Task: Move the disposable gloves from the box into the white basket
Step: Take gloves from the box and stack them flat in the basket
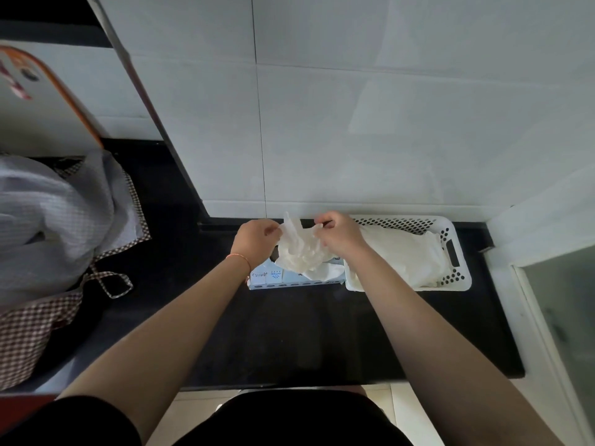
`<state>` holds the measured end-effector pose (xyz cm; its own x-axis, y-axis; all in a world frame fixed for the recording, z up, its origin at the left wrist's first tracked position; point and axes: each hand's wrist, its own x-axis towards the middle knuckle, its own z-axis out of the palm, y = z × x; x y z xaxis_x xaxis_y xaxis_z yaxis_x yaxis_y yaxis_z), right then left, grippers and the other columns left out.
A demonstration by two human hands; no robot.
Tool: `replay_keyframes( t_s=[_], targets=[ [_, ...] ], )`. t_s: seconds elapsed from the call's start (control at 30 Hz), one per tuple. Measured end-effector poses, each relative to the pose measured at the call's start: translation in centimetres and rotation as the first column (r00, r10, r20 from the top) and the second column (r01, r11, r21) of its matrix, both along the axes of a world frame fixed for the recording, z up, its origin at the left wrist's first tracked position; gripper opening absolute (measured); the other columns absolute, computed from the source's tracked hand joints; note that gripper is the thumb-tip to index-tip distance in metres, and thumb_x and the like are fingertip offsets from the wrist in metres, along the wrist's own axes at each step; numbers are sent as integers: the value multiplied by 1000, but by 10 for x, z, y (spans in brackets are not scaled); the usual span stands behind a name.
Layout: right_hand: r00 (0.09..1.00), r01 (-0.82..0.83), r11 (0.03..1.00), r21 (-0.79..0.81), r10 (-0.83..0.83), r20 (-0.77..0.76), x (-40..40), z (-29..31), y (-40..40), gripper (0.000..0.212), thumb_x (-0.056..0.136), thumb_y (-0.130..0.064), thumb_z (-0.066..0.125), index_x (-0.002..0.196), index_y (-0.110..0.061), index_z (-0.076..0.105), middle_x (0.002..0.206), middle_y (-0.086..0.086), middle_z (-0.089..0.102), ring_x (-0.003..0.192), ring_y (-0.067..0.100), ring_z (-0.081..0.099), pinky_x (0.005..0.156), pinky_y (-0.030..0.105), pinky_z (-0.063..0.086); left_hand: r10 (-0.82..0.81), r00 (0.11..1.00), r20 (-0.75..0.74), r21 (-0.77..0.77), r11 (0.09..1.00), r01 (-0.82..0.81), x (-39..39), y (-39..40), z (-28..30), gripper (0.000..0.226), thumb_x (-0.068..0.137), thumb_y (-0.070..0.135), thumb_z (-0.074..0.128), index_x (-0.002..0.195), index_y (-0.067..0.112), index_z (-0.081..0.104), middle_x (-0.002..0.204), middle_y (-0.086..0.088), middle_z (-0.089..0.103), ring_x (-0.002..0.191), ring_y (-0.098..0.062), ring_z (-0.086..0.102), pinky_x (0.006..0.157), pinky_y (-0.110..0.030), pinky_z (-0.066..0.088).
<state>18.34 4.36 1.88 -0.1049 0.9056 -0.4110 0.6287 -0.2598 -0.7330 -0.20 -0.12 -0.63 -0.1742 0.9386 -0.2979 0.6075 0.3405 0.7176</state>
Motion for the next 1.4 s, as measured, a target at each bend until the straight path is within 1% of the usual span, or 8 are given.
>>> replay_keyframes(
  t_s=[0.17, 0.3, 0.57, 0.67, 0.77, 1.07, 1.17, 1.4],
  targets=[
    [942, -218, 967, -131, 244, 231, -6, -17, -13, 32, 81, -19, 67, 111, -10, 63, 103, 1, 64, 94, 23, 64, 75, 33, 52, 189, 963, 192, 34, 979, -199, -2, 3, 14, 15, 92, 16, 59, 84, 17, 71, 71, 5, 67, 64, -9, 58, 62, -20, 49],
    [977, -64, 994, -91, 81, 198, -13, -26, -23, 15, 79, -11, 56, 93, -7, 58, 76, 12, 69, 66, 29, 68, 72, 45, 59, 371, 872, 319, -33, 924, -381, -5, 3, 15, 12, 88, 10, 62, 78, 10, 67, 67, 0, 66, 64, -18, 61, 66, -34, 57],
    [987, -32, 991, 127, 11, 159, -19, 16, -6, 28, 92, -24, 52, 115, -12, 62, 116, 8, 58, 82, 19, 57, 71, 31, 45, 322, 882, 343, 76, 927, -368, -2, 7, 45, 12, 86, 19, 69, 78, 11, 65, 71, 6, 62, 63, -8, 53, 66, -22, 49],
    [992, 23, 995, 102, -11, -124, -23, 51, -1, 47, 94, -49, 50, 93, -3, 61, 82, 4, 65, 64, 15, 53, 63, 30, 42, 269, 898, 348, 165, 925, -341, -1, 13, 63, 16, 84, 23, 72, 74, 13, 64, 68, 6, 61, 61, -7, 52, 64, -21, 47],
    [970, -144, 988, 60, 152, -190, -26, 75, -3, 59, 81, -67, 60, 89, -9, 60, 81, 4, 67, 70, 20, 64, 65, 37, 54, 203, 918, 342, 242, 924, -295, 3, 18, 79, 17, 83, 23, 73, 77, 9, 65, 68, 4, 60, 58, -6, 50, 56, -17, 43],
    [995, -48, 976, 212, 65, -75, -5, 95, 2, 13, 87, -7, 51, 75, -9, 57, 66, 4, 48, 60, 19, 45, 54, 27, 34, -160, 930, 330, 33, 987, 158, -5, 13, 100, 46, 78, 15, 80, 116, 22, 55, 84, -5, 70, 68, -16, 64, 71, -29, 55],
    [992, -96, 975, 202, 110, -59, -3, 106, -2, 13, 85, -7, 45, 91, -4, 57, 75, 3, 50, 64, 18, 46, 58, 29, 36, -177, 909, 377, 41, 984, 174, 3, 11, 106, 56, 81, 20, 77, 128, 33, 51, 91, -7, 66, 73, -16, 64, 73, -28, 58],
    [974, -130, 964, 232, 169, -153, 2, 131, -8, 29, 86, -18, 57, 63, -20, 40, 56, -10, 31, 51, 8, 31, 49, 25, 25, -349, 880, 321, 157, 936, 314, 21, 17, 122, 27, 84, 9, 68, 109, 19, 68, 112, 13, 67, 104, 7, 59, 88, -18, 42]
  ],
)
